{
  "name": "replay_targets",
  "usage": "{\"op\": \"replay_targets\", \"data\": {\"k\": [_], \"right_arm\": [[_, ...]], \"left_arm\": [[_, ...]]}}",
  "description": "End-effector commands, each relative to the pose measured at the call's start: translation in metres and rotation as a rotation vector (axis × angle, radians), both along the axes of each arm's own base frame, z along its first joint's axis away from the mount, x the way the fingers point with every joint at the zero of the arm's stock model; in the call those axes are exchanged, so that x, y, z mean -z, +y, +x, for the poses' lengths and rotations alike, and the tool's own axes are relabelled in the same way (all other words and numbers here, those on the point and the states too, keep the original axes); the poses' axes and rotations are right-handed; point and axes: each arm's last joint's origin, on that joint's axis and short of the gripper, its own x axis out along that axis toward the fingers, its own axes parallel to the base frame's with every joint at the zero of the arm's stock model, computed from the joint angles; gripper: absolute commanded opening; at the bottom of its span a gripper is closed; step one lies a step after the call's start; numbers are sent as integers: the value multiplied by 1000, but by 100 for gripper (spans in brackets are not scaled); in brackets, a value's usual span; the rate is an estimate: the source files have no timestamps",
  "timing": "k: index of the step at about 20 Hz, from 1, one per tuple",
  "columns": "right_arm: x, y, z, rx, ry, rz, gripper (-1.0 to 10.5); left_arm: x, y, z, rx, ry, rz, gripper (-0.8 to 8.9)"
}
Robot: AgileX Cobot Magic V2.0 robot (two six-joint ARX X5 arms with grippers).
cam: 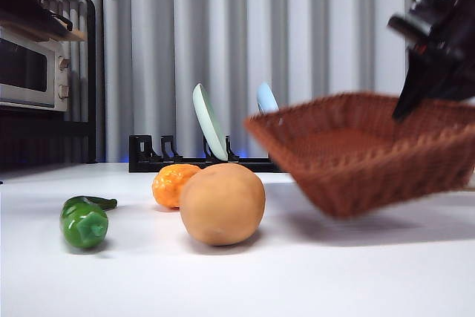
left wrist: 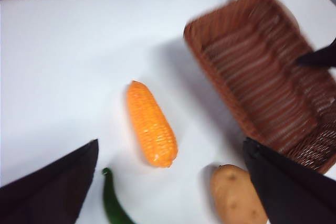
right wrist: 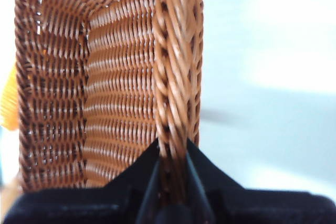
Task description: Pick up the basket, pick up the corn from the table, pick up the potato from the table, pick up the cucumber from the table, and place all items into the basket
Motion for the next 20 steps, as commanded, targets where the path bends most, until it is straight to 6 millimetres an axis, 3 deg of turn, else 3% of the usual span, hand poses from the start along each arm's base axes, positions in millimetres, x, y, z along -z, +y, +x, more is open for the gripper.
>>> {"op": "replay_targets", "data": {"k": [1, 5, 10, 14, 18, 20], "right_arm": [[-27, -5, -12, 36, -83, 32, -17], [-65, -13, -41, 70, -219, 43, -17], [-95, -16, -76, 86, -325, 48, -17], [-106, -18, -94, 97, -360, 46, -17], [-108, -18, -98, 101, -365, 45, -17], [-108, -18, -98, 101, -365, 46, -17]], "left_arm": [[15, -19, 16, 15, 45, 6, 475], [44, -56, 50, 20, 137, 120, 475], [81, -93, 91, 17, 219, 239, 475], [112, -106, 106, 36, 269, 278, 473], [126, -110, 110, 14, 277, 326, 459], [132, -111, 110, 17, 295, 334, 302]]}}
